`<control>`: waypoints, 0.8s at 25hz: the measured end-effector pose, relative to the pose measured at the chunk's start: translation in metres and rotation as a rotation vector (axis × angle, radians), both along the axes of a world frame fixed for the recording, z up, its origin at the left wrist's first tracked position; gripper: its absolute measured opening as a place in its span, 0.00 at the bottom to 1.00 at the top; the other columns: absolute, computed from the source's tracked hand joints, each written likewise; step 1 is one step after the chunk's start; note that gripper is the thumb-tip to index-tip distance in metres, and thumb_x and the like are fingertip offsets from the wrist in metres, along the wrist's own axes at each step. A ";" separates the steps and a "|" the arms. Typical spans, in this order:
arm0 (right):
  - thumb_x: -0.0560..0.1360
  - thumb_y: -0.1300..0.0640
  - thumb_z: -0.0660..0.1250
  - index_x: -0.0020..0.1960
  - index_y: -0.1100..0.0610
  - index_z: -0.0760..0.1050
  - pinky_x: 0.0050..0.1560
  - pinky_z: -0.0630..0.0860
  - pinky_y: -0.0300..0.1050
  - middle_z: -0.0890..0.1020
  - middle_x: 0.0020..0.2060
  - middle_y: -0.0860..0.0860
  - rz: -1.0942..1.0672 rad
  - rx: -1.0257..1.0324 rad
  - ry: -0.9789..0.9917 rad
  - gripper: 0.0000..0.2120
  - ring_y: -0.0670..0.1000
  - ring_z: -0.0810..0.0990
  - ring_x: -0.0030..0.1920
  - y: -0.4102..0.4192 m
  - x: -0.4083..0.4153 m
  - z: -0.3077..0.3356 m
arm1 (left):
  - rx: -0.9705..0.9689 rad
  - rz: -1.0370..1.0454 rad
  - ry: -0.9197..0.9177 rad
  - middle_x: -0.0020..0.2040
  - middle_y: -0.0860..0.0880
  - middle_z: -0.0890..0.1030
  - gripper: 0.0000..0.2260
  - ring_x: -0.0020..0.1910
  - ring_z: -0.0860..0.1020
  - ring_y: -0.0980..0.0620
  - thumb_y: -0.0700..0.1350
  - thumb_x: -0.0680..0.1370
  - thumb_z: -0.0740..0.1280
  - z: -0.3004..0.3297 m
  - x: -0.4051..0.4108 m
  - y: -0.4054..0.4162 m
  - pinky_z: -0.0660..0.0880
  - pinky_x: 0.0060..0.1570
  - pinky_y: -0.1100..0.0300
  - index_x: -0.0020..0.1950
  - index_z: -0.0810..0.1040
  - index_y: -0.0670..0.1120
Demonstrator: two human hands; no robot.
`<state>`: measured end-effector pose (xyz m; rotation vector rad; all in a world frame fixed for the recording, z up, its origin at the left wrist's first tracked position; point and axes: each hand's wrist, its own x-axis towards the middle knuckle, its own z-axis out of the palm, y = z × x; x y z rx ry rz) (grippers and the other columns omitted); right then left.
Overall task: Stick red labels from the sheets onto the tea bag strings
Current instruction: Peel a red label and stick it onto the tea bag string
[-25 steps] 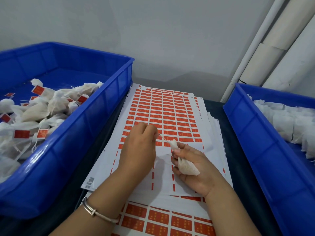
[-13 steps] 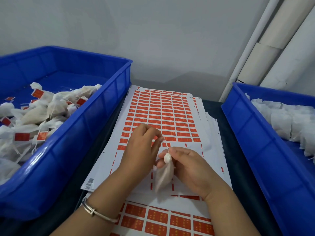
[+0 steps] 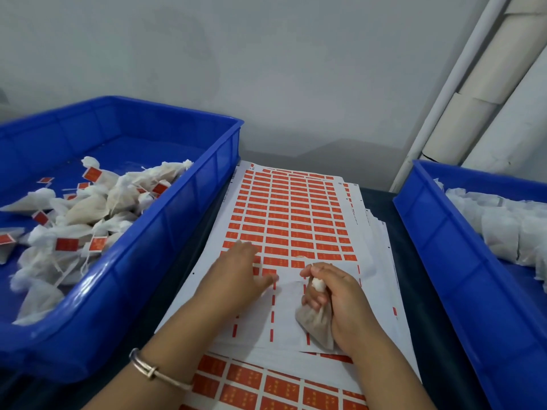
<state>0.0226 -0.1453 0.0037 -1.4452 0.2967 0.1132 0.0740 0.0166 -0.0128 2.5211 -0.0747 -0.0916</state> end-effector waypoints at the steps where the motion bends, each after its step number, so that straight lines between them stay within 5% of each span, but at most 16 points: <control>1: 0.80 0.55 0.58 0.44 0.58 0.79 0.34 0.74 0.39 0.74 0.24 0.52 -0.002 0.006 0.010 0.13 0.46 0.72 0.24 0.001 0.000 -0.001 | 0.008 -0.013 0.018 0.66 0.59 0.71 0.29 0.54 0.75 0.57 0.66 0.70 0.66 -0.008 -0.001 -0.002 0.74 0.43 0.63 0.68 0.63 0.61; 4: 0.80 0.55 0.59 0.45 0.58 0.78 0.33 0.73 0.39 0.74 0.24 0.52 -0.021 0.003 0.046 0.12 0.46 0.71 0.23 0.003 0.001 -0.003 | 0.135 -0.013 0.013 0.75 0.59 0.59 0.38 0.73 0.62 0.52 0.70 0.69 0.62 -0.024 0.001 -0.004 0.63 0.67 0.47 0.74 0.55 0.59; 7: 0.80 0.54 0.59 0.46 0.58 0.79 0.33 0.74 0.38 0.75 0.24 0.52 -0.036 -0.011 0.060 0.12 0.46 0.71 0.23 0.004 0.002 -0.004 | 0.170 -0.014 -0.025 0.76 0.57 0.57 0.37 0.74 0.58 0.51 0.70 0.70 0.61 -0.028 0.002 -0.006 0.58 0.69 0.47 0.75 0.56 0.57; 13: 0.79 0.53 0.62 0.43 0.54 0.80 0.31 0.75 0.33 0.81 0.29 0.48 -0.122 -0.071 0.045 0.10 0.47 0.78 0.26 0.010 0.008 0.001 | 0.295 -0.083 -0.040 0.75 0.55 0.60 0.32 0.74 0.60 0.50 0.67 0.74 0.58 -0.025 0.003 -0.008 0.65 0.66 0.48 0.74 0.61 0.54; 17: 0.76 0.49 0.66 0.42 0.50 0.77 0.35 0.71 0.28 0.80 0.40 0.37 -0.009 -0.646 -0.105 0.06 0.45 0.81 0.41 0.014 0.023 0.003 | 0.262 -0.078 -0.132 0.70 0.55 0.69 0.22 0.68 0.69 0.51 0.62 0.77 0.59 -0.026 -0.003 -0.011 0.71 0.59 0.53 0.67 0.72 0.55; 20: 0.74 0.50 0.69 0.55 0.47 0.79 0.48 0.68 0.32 0.80 0.54 0.41 0.152 -0.975 -0.130 0.09 0.45 0.78 0.52 0.018 0.029 -0.004 | 0.154 -0.022 -0.151 0.69 0.56 0.71 0.18 0.66 0.71 0.52 0.62 0.76 0.61 -0.026 -0.006 -0.009 0.71 0.59 0.55 0.63 0.76 0.58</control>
